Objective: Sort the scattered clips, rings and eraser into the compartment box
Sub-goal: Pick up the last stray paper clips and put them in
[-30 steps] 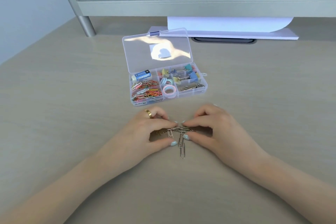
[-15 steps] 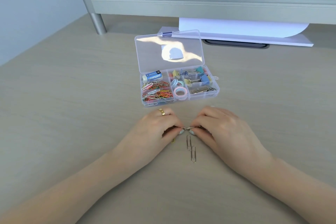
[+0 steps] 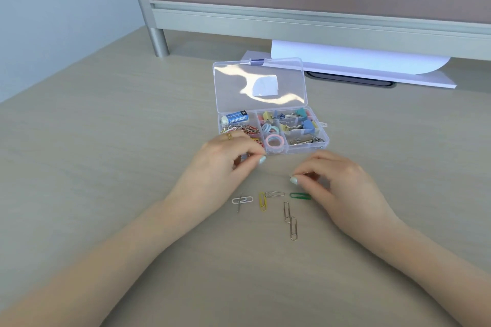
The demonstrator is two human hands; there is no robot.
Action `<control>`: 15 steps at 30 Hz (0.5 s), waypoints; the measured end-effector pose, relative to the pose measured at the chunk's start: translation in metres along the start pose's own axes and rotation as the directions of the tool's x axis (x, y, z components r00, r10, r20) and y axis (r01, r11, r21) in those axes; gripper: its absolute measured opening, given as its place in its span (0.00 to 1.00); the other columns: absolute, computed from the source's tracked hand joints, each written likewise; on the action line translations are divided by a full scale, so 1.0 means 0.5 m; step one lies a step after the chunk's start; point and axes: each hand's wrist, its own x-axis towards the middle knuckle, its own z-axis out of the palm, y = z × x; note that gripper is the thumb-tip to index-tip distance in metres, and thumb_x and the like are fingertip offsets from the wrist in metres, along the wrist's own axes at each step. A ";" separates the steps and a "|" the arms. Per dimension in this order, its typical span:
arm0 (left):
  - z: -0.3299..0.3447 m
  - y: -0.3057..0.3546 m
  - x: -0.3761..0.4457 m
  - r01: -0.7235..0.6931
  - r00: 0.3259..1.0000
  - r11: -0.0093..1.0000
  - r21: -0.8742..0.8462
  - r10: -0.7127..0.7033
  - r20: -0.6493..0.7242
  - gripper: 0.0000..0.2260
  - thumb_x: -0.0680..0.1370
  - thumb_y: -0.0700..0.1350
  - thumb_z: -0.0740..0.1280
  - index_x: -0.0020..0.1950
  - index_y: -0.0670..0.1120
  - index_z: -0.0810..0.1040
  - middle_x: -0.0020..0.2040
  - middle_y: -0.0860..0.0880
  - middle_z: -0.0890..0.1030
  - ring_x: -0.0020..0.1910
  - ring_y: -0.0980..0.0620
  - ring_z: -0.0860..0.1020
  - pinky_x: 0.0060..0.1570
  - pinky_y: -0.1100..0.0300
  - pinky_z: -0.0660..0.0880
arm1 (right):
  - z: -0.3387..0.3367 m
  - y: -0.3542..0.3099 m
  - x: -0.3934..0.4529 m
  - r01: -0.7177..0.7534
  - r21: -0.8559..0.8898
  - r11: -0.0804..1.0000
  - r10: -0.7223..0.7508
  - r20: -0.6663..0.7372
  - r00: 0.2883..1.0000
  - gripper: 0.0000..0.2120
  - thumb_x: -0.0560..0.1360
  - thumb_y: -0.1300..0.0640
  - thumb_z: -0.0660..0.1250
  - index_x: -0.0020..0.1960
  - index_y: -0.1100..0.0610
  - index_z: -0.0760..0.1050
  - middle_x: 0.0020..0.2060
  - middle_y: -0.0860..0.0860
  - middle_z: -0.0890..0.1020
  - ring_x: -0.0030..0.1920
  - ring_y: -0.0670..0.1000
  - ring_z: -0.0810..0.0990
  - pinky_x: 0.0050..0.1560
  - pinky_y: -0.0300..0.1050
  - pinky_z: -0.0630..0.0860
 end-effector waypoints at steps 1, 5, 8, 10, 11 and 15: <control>-0.005 -0.003 0.007 0.013 0.999 1.000 0.001 -0.013 -0.032 0.04 0.72 0.41 0.65 0.39 0.44 0.79 0.34 0.54 0.74 0.34 0.60 0.69 0.35 0.75 0.62 | -0.002 -0.004 0.011 -0.010 0.032 0.999 0.011 -0.032 0.999 0.05 0.72 0.53 0.66 0.38 0.52 0.77 0.35 0.46 0.77 0.38 0.47 0.74 0.39 0.40 0.69; -0.013 -0.032 0.026 0.109 0.989 0.994 0.016 -0.107 -0.105 0.04 0.72 0.36 0.67 0.39 0.43 0.80 0.32 0.61 0.70 0.33 0.68 0.69 0.35 0.76 0.62 | -0.001 -0.029 0.069 -0.047 0.170 0.984 0.063 -0.086 0.994 0.06 0.73 0.59 0.67 0.38 0.53 0.78 0.33 0.43 0.76 0.39 0.43 0.74 0.40 0.32 0.68; -0.005 -0.059 0.035 0.111 0.988 0.990 0.087 -0.101 -0.117 0.04 0.71 0.37 0.67 0.38 0.44 0.80 0.30 0.60 0.69 0.33 0.64 0.69 0.36 0.72 0.65 | 0.012 -0.041 0.125 -0.072 0.253 0.965 0.096 -0.085 0.992 0.06 0.73 0.60 0.66 0.39 0.53 0.78 0.34 0.42 0.76 0.36 0.39 0.74 0.38 0.28 0.68; 0.003 -0.077 0.034 0.072 0.992 0.983 0.168 -0.053 -0.115 0.05 0.71 0.41 0.66 0.37 0.46 0.80 0.31 0.57 0.72 0.33 0.56 0.67 0.41 0.57 0.70 | 0.025 -0.046 0.161 -0.061 0.232 0.971 0.082 -0.083 0.993 0.05 0.73 0.59 0.66 0.39 0.54 0.77 0.35 0.43 0.76 0.34 0.40 0.75 0.38 0.30 0.68; 0.005 -0.084 0.034 0.065 0.991 0.977 0.204 -0.040 -0.127 0.06 0.71 0.44 0.64 0.38 0.48 0.81 0.32 0.56 0.74 0.35 0.54 0.67 0.42 0.54 0.69 | 0.033 -0.047 0.177 -0.054 0.203 0.978 0.072 -0.079 0.994 0.05 0.73 0.59 0.66 0.39 0.55 0.78 0.35 0.45 0.77 0.35 0.42 0.75 0.40 0.34 0.70; 0.006 -0.096 0.028 0.046 0.985 0.966 0.256 -0.002 -0.170 0.13 0.72 0.51 0.58 0.43 0.52 0.82 0.42 0.53 0.82 0.42 0.55 0.66 0.46 0.59 0.58 | 0.063 -0.053 0.216 -0.016 0.076 0.997 0.018 -0.024 1.000 0.07 0.73 0.58 0.65 0.37 0.56 0.79 0.32 0.43 0.75 0.39 0.50 0.74 0.56 0.57 0.69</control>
